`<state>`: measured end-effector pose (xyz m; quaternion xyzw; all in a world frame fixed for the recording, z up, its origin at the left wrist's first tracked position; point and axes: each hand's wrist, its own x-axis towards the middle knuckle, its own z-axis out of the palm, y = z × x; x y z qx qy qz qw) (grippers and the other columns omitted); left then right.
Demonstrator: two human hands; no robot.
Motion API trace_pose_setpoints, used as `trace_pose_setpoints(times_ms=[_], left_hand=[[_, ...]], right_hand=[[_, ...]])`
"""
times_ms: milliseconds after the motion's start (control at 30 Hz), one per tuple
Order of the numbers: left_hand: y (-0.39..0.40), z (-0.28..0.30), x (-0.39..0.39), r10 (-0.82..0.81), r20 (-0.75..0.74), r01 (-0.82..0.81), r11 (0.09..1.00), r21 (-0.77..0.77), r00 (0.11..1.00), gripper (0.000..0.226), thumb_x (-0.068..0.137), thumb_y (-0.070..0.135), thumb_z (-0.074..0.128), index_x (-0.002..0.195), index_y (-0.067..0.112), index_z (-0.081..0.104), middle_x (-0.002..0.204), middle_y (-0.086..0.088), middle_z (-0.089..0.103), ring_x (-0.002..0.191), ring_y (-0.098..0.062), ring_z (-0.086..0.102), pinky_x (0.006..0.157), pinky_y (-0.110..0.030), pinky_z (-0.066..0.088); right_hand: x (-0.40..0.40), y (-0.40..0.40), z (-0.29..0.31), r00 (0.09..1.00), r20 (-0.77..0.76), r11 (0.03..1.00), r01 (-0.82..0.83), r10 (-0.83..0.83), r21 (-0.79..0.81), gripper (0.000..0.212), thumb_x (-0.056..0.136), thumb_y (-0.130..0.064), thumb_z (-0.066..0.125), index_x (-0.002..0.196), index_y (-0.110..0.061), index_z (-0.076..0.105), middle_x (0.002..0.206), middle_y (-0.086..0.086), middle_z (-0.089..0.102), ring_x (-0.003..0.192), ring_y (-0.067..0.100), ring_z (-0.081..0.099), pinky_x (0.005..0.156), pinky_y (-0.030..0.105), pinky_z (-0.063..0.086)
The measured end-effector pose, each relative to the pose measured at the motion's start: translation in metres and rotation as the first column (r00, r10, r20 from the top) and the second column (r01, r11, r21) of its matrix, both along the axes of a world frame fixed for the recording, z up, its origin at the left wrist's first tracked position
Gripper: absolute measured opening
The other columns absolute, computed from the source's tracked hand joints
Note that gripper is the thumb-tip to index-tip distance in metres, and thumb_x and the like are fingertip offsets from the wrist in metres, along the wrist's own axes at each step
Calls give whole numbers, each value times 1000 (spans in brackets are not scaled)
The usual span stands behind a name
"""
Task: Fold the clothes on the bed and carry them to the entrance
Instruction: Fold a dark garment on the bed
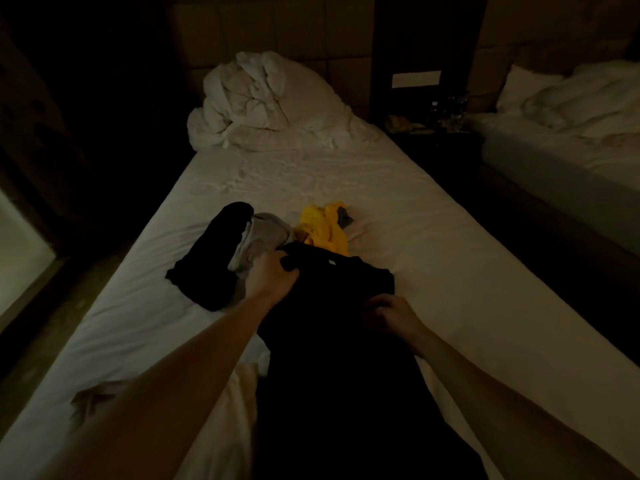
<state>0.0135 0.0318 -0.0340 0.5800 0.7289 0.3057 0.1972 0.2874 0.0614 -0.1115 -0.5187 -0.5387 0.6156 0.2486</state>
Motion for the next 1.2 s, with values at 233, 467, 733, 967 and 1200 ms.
trace_pose_setpoints(times_ms=[233, 467, 733, 967, 1200], left_hand=[[8, -19, 75, -147, 280, 187, 975, -120, 948, 41, 90, 30, 68, 127, 18, 56, 115, 4, 61, 103, -18, 62, 94, -37, 53], [-93, -62, 26, -162, -145, 99, 925, -368, 976, 22, 92, 11, 57, 111, -2, 57, 94, -14, 57, 107, -36, 58, 86, -42, 45], [-216, -98, 65, -268, -122, 93, 668, -738, 956, 52, 91, 34, 62, 135, 11, 46, 132, -16, 49, 121, -38, 51, 96, -45, 48], [-253, -110, 84, -268, -170, 79, 719, -691, 948, 85, 80, 39, 72, 145, 9, 27, 138, -18, 39, 127, -42, 43, 102, -47, 40], [-278, -104, 84, -269, -100, 167, 807, -566, 958, 63, 89, 23, 62, 142, 21, 28, 122, -13, 51, 117, -39, 50, 95, -50, 45]], right_hand=[[26, -41, -15, 896, 424, 918, -270, 129, 290, 22, 91, -5, 57, 109, -12, 68, 110, 6, 70, 103, 19, 64, 72, 6, 44], [60, -93, -15, 849, 498, 892, -354, 179, 283, 51, 92, -19, 62, 139, -18, 42, 127, 8, 52, 116, 29, 55, 90, 32, 45], [99, -174, -29, 643, 755, 956, -283, 129, 78, 61, 81, -62, 64, 121, -18, 52, 113, 5, 61, 99, 27, 61, 85, 36, 50], [119, -221, -30, 675, 698, 921, -385, 240, 55, 84, 80, -45, 71, 150, -34, 26, 141, 12, 45, 127, 40, 43, 100, 46, 42], [124, -246, -31, 940, 325, 987, -136, 103, 82, 63, 87, -4, 68, 142, -16, 42, 141, 10, 47, 118, 29, 52, 88, 35, 46]])
